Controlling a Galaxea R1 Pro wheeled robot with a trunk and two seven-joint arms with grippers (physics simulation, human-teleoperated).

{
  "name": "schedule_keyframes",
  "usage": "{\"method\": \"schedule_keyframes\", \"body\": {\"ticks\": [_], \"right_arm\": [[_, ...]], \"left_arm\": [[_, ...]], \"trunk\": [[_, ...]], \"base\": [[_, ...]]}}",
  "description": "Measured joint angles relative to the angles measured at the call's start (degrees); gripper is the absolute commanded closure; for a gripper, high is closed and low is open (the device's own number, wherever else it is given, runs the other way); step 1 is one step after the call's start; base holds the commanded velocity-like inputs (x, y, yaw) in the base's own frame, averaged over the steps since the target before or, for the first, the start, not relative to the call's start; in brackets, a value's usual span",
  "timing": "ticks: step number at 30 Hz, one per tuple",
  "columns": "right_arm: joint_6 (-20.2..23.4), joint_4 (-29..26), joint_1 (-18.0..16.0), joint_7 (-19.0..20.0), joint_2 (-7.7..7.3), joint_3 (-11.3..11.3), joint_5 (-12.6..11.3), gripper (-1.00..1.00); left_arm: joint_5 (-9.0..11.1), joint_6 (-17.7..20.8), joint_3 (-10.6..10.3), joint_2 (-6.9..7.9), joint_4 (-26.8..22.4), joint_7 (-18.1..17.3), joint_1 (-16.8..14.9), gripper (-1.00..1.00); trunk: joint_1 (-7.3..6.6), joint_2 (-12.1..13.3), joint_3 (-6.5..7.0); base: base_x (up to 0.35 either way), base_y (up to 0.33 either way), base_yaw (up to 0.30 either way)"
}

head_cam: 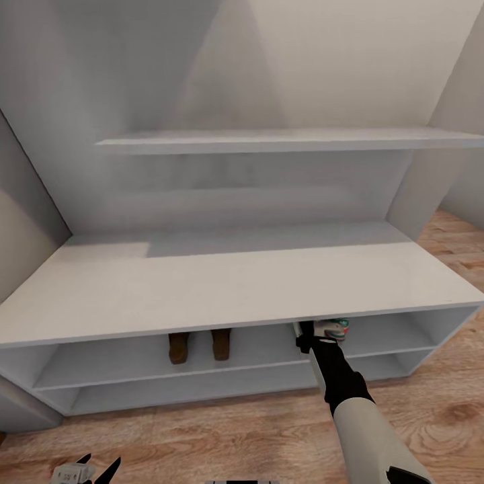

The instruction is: Pick up the two gym shoes and the two sandals from the corridor floor and place them onto the hallstand (shoe rack) in the corridor, making sure they are on the rack and not on the floor. Arrange them so the two gym shoes are next to each other and the two sandals are next to each other.

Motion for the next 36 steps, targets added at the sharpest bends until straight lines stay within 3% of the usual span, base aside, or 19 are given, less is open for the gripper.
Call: {"method": "schedule_keyframes", "body": {"ticks": [14, 15, 36], "right_arm": [[0.01, -0.03, 0.01, 0.00, 0.00, 0.00, 0.18, 1.00], [0.01, -0.03, 0.01, 0.00, 0.00, -0.02, 0.16, -1.00], [0.02, 0.88, 0.04, 0.00, 0.00, -0.05, -0.14, -1.00]], "left_arm": [[0.02, 0.00, -0.01, 0.02, 0.00, -0.07, 0.02, -1.00], [0.03, 0.00, -0.01, 0.02, 0.00, -0.07, 0.03, -1.00], [0.07, 0.00, 0.03, 0.02, -0.01, -0.07, 0.01, -1.00]], "trunk": [[0.01, 0.00, 0.00], [0.01, 0.00, 0.00], [0.02, 0.01, -0.01]], "base": [[0.031, 0.000, 0.000], [0.000, 0.000, 0.000], [0.000, 0.000, 0.000]]}}
